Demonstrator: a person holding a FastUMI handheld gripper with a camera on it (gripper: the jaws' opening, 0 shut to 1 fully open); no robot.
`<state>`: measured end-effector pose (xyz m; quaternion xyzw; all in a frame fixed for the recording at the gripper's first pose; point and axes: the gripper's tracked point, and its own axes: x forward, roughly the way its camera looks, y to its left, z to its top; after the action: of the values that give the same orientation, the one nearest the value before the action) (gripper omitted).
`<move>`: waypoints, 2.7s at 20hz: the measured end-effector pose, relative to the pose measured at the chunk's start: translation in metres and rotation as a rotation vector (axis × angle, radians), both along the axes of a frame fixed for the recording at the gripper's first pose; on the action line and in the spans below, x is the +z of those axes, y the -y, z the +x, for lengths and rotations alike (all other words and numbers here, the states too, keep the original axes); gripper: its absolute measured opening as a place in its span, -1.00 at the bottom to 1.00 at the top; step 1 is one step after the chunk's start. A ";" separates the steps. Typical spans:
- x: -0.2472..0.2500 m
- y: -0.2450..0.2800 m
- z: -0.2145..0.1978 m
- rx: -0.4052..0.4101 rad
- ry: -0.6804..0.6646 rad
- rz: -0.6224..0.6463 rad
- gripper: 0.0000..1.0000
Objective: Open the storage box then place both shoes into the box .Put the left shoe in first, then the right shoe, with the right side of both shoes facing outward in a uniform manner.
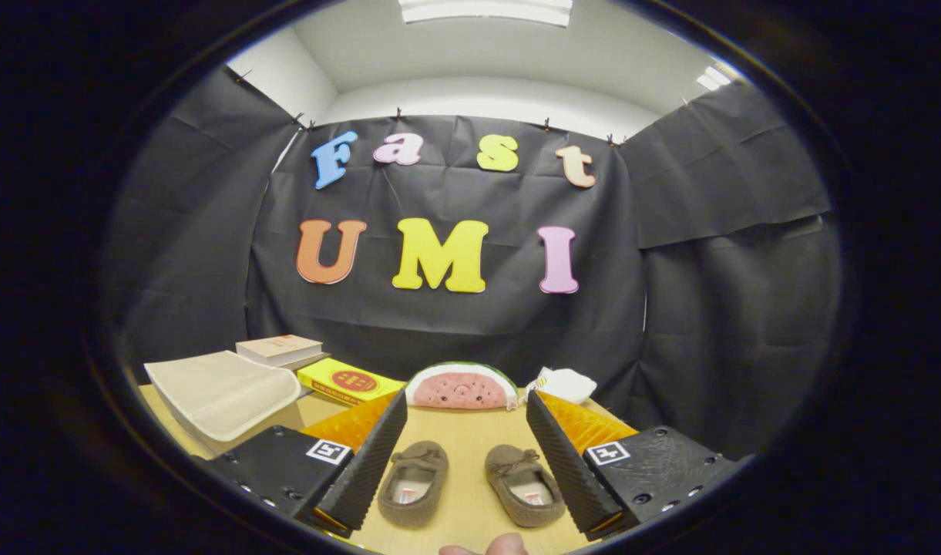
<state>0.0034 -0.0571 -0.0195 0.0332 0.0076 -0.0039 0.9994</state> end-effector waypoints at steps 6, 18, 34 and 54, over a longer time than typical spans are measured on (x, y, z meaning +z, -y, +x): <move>-0.012 -0.044 0.015 0.198 -0.046 0.109 0.90; -0.048 -0.167 0.028 0.547 -0.179 0.330 0.91; -0.093 -0.297 0.031 0.862 -0.544 0.713 0.91; 0.074 -0.314 0.041 0.866 -0.286 0.593 -1.00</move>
<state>0.0442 0.2574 0.0547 0.3065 0.1571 0.4060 0.8465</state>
